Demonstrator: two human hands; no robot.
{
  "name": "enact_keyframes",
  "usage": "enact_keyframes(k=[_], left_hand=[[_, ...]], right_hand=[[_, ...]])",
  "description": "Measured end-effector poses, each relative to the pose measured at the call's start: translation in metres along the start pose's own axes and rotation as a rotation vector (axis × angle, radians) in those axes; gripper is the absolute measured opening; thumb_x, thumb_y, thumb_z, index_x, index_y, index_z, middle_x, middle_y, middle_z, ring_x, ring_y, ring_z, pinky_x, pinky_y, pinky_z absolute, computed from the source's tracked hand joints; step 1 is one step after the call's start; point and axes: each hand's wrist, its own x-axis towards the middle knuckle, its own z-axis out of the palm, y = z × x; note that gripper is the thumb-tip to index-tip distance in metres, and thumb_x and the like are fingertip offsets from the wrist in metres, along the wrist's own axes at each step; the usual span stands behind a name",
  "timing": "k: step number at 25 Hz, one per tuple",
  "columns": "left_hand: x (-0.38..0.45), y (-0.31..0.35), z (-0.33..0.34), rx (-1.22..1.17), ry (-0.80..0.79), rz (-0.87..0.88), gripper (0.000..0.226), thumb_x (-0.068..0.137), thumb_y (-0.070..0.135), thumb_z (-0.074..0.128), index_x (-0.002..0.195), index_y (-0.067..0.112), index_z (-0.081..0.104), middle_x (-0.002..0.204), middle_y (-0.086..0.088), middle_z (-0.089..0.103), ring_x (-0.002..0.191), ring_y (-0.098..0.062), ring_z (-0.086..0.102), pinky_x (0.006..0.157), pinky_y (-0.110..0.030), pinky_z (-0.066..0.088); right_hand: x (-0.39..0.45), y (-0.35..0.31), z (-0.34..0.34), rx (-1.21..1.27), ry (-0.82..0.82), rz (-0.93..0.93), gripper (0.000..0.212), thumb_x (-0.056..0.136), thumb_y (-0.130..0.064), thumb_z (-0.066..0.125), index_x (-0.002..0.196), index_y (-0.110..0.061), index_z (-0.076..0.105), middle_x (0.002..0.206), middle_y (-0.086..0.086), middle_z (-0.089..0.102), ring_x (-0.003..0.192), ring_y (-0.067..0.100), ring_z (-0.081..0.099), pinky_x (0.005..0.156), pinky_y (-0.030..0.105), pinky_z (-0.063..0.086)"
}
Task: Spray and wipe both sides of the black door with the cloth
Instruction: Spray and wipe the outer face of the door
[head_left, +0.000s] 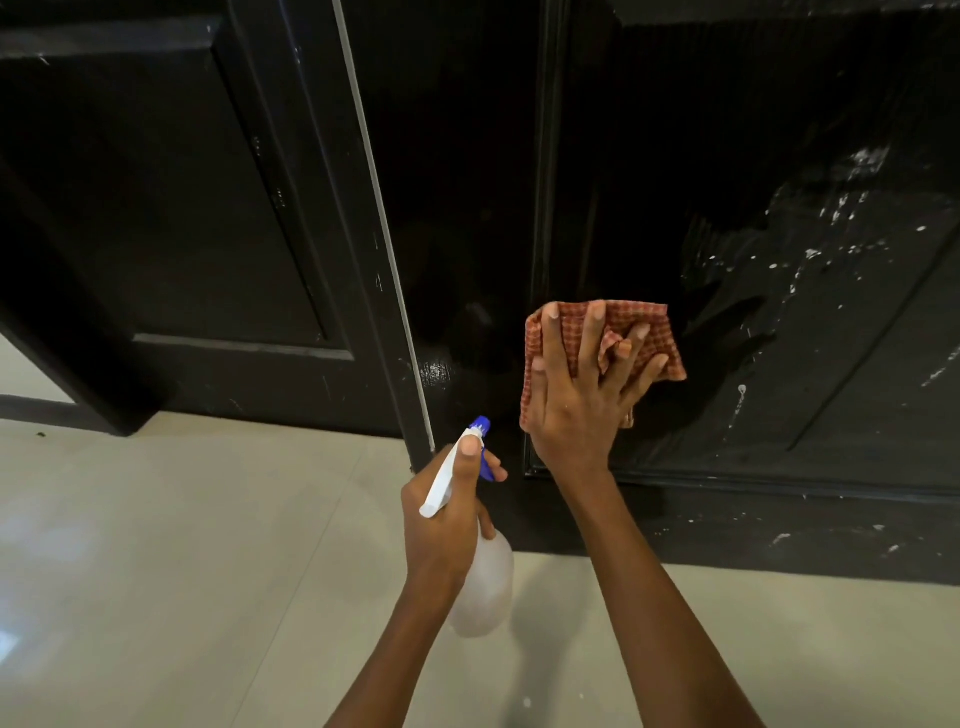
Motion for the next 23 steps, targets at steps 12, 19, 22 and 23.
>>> enact_keyframes(k=[12, 19, 22, 23], left_hand=[[-0.011, -0.004, -0.008, 0.08, -0.033, -0.024, 0.055, 0.074, 0.066, 0.04, 0.078, 0.019, 0.069, 0.065, 0.007, 0.066, 0.057, -0.004, 0.062, 0.049, -0.008, 0.048], [-0.022, -0.001, 0.004, 0.101, -0.121, -0.066, 0.052, 0.08, 0.065, 0.042, 0.075, 0.021, 0.068, 0.073, 0.003, 0.071, 0.049, -0.021, 0.059, 0.051, -0.028, 0.054], [-0.028, 0.003, 0.009, 0.096, -0.151, -0.075, 0.054, 0.078, 0.065, 0.041, 0.074, 0.019, 0.068, 0.076, 0.002, 0.071, 0.049, -0.017, 0.058, 0.051, -0.029, 0.054], [-0.03, 0.003, 0.01, 0.098, -0.157, -0.073, 0.055, 0.078, 0.066, 0.041, 0.074, 0.019, 0.068, 0.077, 0.001, 0.072, 0.049, -0.017, 0.058, 0.051, -0.029, 0.054]], right_hand=[[-0.195, 0.031, 0.037, 0.018, -0.561, 0.131, 0.123, 0.079, -0.045, 0.082, 0.163, -0.026, -0.006, 0.17, 0.012, -0.015, 0.149, 0.052, 0.003, 0.117, 0.071, 0.002], [-0.198, 0.088, 0.004, -0.01, -0.621, 0.073, 0.117, 0.08, -0.043, 0.081, 0.163, -0.035, -0.001, 0.172, 0.009, -0.002, 0.153, 0.05, 0.011, 0.117, 0.073, 0.012], [-0.2, 0.123, -0.018, -0.031, -0.598, 0.291, 0.085, 0.097, -0.048, 0.049, 0.163, -0.034, -0.003, 0.171, 0.01, -0.009, 0.153, 0.05, 0.003, 0.117, 0.075, 0.009], [-0.199, 0.128, -0.023, -0.009, -0.589, 0.389, 0.076, 0.102, -0.049, 0.037, 0.163, -0.033, -0.004, 0.171, 0.011, -0.01, 0.153, 0.049, 0.001, 0.117, 0.074, 0.009]])
